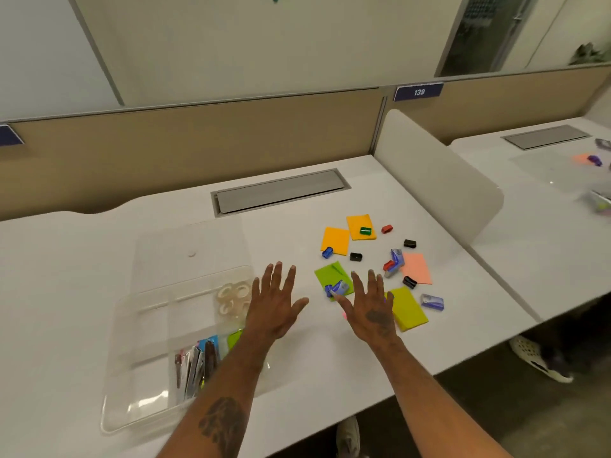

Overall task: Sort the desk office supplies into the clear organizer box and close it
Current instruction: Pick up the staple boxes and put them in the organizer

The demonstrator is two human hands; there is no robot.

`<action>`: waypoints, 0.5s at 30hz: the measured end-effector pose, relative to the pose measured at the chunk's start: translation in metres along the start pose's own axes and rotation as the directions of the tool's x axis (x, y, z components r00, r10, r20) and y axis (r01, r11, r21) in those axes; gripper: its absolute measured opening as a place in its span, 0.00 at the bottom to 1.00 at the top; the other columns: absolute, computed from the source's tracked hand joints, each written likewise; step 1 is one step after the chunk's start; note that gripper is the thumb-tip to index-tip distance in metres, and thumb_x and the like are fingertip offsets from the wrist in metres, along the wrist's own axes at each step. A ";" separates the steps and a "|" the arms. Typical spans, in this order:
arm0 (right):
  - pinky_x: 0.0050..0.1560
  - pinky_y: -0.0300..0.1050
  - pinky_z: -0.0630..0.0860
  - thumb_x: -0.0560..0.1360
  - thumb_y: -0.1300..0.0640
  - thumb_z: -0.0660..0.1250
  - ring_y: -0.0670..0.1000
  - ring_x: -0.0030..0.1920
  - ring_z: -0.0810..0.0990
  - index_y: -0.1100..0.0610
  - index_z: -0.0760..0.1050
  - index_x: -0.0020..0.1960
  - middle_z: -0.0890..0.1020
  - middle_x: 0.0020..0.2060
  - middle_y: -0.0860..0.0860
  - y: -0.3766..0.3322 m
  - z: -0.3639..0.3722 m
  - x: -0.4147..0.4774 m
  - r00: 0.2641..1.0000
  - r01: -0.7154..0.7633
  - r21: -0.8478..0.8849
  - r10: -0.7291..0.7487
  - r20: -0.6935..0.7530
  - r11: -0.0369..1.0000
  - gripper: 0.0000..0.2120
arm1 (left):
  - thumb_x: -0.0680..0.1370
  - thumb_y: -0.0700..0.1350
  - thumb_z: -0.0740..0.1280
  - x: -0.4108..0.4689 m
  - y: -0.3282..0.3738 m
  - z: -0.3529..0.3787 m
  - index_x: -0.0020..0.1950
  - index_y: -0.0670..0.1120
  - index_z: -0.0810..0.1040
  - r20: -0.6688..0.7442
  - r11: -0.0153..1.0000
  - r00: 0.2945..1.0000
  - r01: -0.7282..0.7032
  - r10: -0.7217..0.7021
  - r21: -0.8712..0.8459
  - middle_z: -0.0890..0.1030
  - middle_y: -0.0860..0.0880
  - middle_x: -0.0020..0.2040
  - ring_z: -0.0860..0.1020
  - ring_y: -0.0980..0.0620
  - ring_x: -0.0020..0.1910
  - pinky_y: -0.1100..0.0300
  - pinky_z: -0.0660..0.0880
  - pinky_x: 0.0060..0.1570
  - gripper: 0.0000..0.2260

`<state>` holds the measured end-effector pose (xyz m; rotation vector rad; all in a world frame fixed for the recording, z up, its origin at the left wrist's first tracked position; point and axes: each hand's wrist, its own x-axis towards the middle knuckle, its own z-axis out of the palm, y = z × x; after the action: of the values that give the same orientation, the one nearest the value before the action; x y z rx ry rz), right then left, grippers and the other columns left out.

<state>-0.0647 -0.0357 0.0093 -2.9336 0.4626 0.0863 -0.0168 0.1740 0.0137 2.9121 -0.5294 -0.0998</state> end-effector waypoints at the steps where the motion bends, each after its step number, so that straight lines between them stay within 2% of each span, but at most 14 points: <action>1: 0.68 0.63 0.62 0.78 0.36 0.46 0.61 0.76 0.57 0.51 0.57 0.76 0.59 0.76 0.60 0.012 -0.002 0.007 0.999 -0.018 -0.012 0.018 -0.029 1.000 0.31 | 0.80 0.65 0.49 0.010 0.010 0.003 0.80 0.53 0.42 0.021 1.000 1.000 -0.008 0.008 -0.015 0.44 0.46 0.80 0.42 0.46 0.79 0.45 0.46 0.76 0.33; 3: 0.68 0.62 0.65 0.80 0.43 0.51 0.61 0.75 0.59 0.53 0.59 0.76 0.61 0.75 0.61 0.039 -0.004 0.021 0.998 -0.041 -0.016 0.040 -0.047 0.999 0.27 | 0.81 0.64 0.50 0.028 0.029 0.010 0.80 0.52 0.42 0.072 0.999 0.997 -0.034 0.036 -0.020 0.43 0.46 0.80 0.42 0.46 0.79 0.46 0.47 0.76 0.33; 5: 0.71 0.60 0.62 0.78 0.49 0.58 0.60 0.77 0.53 0.53 0.53 0.77 0.55 0.76 0.60 0.068 -0.004 0.035 0.998 -0.057 -0.030 0.058 0.036 0.998 0.30 | 0.81 0.62 0.51 0.047 0.046 0.016 0.80 0.51 0.44 0.125 0.998 0.990 -0.067 0.068 -0.018 0.45 0.46 0.80 0.46 0.46 0.79 0.48 0.51 0.76 0.32; 8: 0.72 0.56 0.62 0.76 0.56 0.60 0.59 0.77 0.51 0.53 0.50 0.77 0.52 0.77 0.58 0.104 -0.009 0.052 0.992 -0.092 -0.033 0.094 0.082 0.995 0.33 | 0.81 0.61 0.55 0.070 0.070 0.023 0.79 0.49 0.53 0.219 0.993 0.969 -0.101 0.110 -0.056 0.48 0.47 0.80 0.53 0.45 0.78 0.49 0.60 0.72 0.31; 11: 0.68 0.52 0.67 0.73 0.59 0.61 0.57 0.75 0.57 0.52 0.55 0.76 0.58 0.75 0.56 0.128 -0.016 0.062 0.989 -0.136 0.013 0.135 0.061 0.991 0.33 | 0.79 0.59 0.61 0.084 0.086 0.032 0.79 0.50 0.55 0.315 0.988 0.937 -0.147 0.152 -0.038 0.49 0.47 0.80 0.54 0.46 0.78 0.49 0.62 0.72 0.32; 15: 0.63 0.49 0.69 0.71 0.58 0.64 0.56 0.68 0.66 0.52 0.63 0.71 0.68 0.67 0.55 0.156 -0.019 0.066 0.970 -0.217 0.106 0.202 0.138 0.970 0.29 | 0.77 0.53 0.66 0.093 0.097 0.041 0.79 0.52 0.52 0.360 0.968 0.908 -0.246 0.212 0.051 0.53 0.47 0.80 0.55 0.45 0.77 0.49 0.64 0.70 0.35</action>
<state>-0.0501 -0.2045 -0.0022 -2.7318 0.7303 0.2600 0.0334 0.0452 -0.0111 2.9066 -0.9550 -0.5887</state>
